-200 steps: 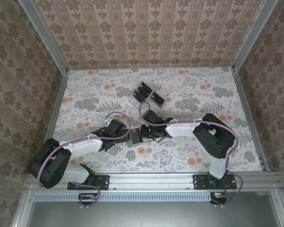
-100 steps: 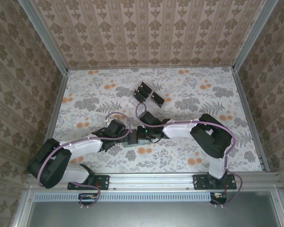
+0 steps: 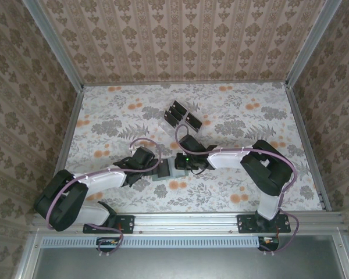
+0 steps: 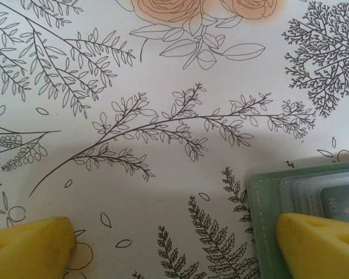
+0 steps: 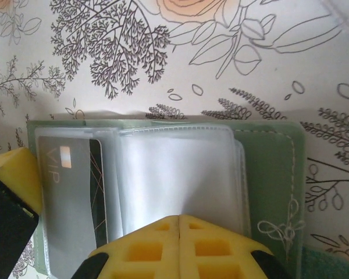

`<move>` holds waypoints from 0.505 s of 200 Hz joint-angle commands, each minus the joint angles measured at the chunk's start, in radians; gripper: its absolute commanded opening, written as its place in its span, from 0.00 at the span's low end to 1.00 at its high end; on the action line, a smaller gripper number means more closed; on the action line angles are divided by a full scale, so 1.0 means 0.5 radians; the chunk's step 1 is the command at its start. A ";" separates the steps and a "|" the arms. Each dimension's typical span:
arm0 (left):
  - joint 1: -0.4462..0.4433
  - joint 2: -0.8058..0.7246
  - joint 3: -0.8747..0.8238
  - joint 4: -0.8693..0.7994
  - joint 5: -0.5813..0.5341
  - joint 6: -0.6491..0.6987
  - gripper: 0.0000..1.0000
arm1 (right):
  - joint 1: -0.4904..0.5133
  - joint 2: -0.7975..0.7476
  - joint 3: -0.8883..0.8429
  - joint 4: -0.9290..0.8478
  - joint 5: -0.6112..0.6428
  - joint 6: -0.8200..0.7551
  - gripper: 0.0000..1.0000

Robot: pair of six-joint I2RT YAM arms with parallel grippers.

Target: Put the credit cards into the card holder

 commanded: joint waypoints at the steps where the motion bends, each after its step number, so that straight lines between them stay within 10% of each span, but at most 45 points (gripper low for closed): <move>1: 0.017 0.101 -0.075 -0.013 0.093 -0.029 1.00 | -0.014 -0.060 -0.020 -0.066 0.046 0.024 0.07; 101: 0.019 0.086 -0.079 -0.014 0.093 -0.022 1.00 | 0.062 -0.010 0.199 -0.012 -0.019 -0.008 0.03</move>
